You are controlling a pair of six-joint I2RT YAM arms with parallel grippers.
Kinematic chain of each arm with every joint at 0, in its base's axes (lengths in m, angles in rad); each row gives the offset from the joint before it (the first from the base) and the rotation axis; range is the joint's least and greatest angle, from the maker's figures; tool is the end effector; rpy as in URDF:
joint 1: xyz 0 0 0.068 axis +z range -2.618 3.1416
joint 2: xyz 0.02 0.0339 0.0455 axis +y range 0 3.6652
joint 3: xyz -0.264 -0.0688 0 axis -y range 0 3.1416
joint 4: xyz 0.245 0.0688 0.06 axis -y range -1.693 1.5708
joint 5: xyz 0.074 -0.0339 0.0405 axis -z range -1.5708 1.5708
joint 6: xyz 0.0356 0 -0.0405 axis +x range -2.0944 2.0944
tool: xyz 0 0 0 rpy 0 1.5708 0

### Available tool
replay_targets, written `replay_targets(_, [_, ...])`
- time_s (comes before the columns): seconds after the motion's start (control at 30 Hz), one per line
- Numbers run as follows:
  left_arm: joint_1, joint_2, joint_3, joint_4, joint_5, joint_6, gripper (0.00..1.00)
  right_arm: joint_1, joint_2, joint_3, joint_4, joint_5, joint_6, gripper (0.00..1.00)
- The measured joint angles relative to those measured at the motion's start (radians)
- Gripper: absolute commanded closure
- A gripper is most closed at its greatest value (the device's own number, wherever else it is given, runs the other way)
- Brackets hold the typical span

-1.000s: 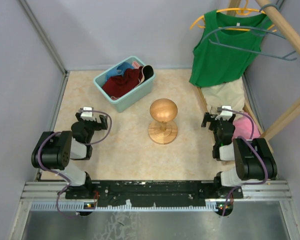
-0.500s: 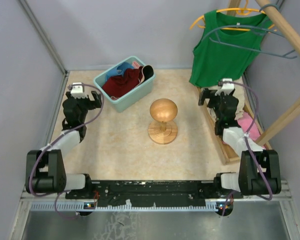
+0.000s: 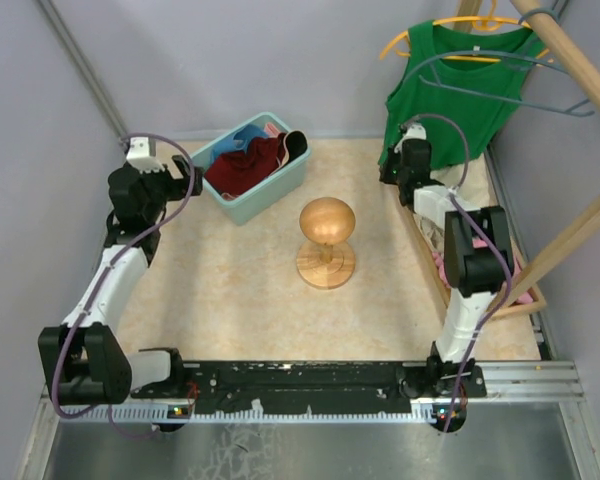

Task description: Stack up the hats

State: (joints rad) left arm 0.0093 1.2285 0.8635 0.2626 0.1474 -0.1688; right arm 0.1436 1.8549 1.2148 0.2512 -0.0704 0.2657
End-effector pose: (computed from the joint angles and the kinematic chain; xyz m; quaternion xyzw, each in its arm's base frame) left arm 0.2903 -0.0025 0.3196 -0.0167 0.7418 -0.1077 0.6617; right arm 0.4229 0.0637 0.2272 0.0311 0.8295 0.1418 0.5392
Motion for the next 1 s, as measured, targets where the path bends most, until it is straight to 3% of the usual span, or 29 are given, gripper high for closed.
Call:
replay_targets(0.27, [0.000, -0.002, 0.066, -0.095, 0.041, -0.043, 0.00, 0.027, 0.294, 0.308, -0.179, 0.104, 0.007, 1.00])
replay_targets(0.47, [0.000, -0.045, 0.122, -0.166, 0.057, -0.043, 0.00, 0.031, 0.360, 0.395, -0.281, 0.206, -0.023, 1.00])
replay_targets(0.67, [0.000, -0.190, 0.075, -0.101, 0.072, -0.044, 0.00, 0.009, 0.362, 0.405, -0.342, 0.249, -0.018, 1.00])
replay_targets(0.83, [-0.001, -0.048, 0.311, -0.229, 0.171, 0.026, 0.00, -0.004, 0.362, 0.419, -0.382, 0.242, 0.000, 1.00])
replay_targets(1.0, [0.000, 0.070, 0.414, -0.359, 0.165, 0.027, 0.00, -0.031, 0.362, 0.437, -0.422, 0.231, 0.023, 1.00])
